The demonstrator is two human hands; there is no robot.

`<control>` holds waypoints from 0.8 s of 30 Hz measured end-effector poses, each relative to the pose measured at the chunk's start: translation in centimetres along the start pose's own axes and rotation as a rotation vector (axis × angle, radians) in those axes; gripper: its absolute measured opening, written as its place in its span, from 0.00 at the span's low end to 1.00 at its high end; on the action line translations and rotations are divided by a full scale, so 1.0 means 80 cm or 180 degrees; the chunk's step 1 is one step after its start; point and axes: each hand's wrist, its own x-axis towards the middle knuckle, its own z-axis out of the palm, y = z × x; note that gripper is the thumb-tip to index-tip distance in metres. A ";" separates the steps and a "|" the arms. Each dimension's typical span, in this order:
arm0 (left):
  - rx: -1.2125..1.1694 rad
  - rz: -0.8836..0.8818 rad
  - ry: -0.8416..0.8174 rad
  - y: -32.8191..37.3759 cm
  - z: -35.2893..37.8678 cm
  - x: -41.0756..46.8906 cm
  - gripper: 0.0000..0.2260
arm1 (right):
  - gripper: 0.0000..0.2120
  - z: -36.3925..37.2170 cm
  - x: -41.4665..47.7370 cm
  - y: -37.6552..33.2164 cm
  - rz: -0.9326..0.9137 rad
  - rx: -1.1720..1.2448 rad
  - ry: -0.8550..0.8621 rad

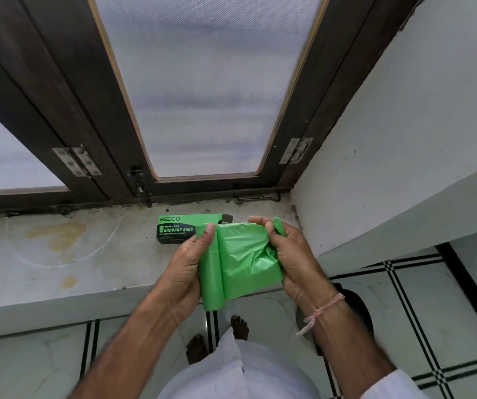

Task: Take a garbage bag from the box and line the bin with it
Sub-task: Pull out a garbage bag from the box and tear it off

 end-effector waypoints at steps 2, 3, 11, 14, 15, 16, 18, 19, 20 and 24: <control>0.0020 -0.0006 0.0008 0.000 0.001 -0.001 0.23 | 0.18 -0.002 -0.005 -0.004 0.0115 -0.0006 -0.0241; 0.0023 -0.0004 0.0007 -0.001 0.001 -0.001 0.23 | 0.21 -0.001 -0.009 -0.007 0.0129 -0.0111 -0.0389; -0.0036 0.0017 -0.0025 -0.001 -0.001 0.000 0.22 | 0.10 0.000 0.001 0.004 -0.0109 -0.0403 -0.0189; -0.0083 0.0102 0.0020 -0.001 -0.002 0.001 0.22 | 0.05 -0.009 0.011 0.004 -0.0089 -0.0235 0.0027; -0.0072 0.0100 0.0029 -0.001 -0.001 0.001 0.23 | 0.04 -0.010 0.013 0.003 -0.0084 -0.0159 0.0073; -0.0065 0.0079 0.0018 -0.002 0.000 0.000 0.23 | 0.06 -0.009 0.013 0.002 -0.0071 -0.0114 0.0099; -0.0059 0.0024 -0.0013 -0.003 0.002 -0.001 0.23 | 0.10 -0.006 0.013 0.001 -0.0031 -0.0074 0.0130; -0.0059 0.0009 -0.0019 -0.003 0.002 -0.001 0.23 | 0.11 -0.004 0.013 0.001 -0.0001 -0.0049 0.0135; -0.0053 -0.0002 -0.0027 -0.004 0.003 -0.001 0.23 | 0.14 -0.002 0.010 -0.001 0.0039 0.0007 0.0082; 0.0051 0.0027 -0.0072 -0.006 0.005 -0.003 0.22 | 0.22 0.002 -0.004 -0.007 -0.0135 -0.0455 -0.0379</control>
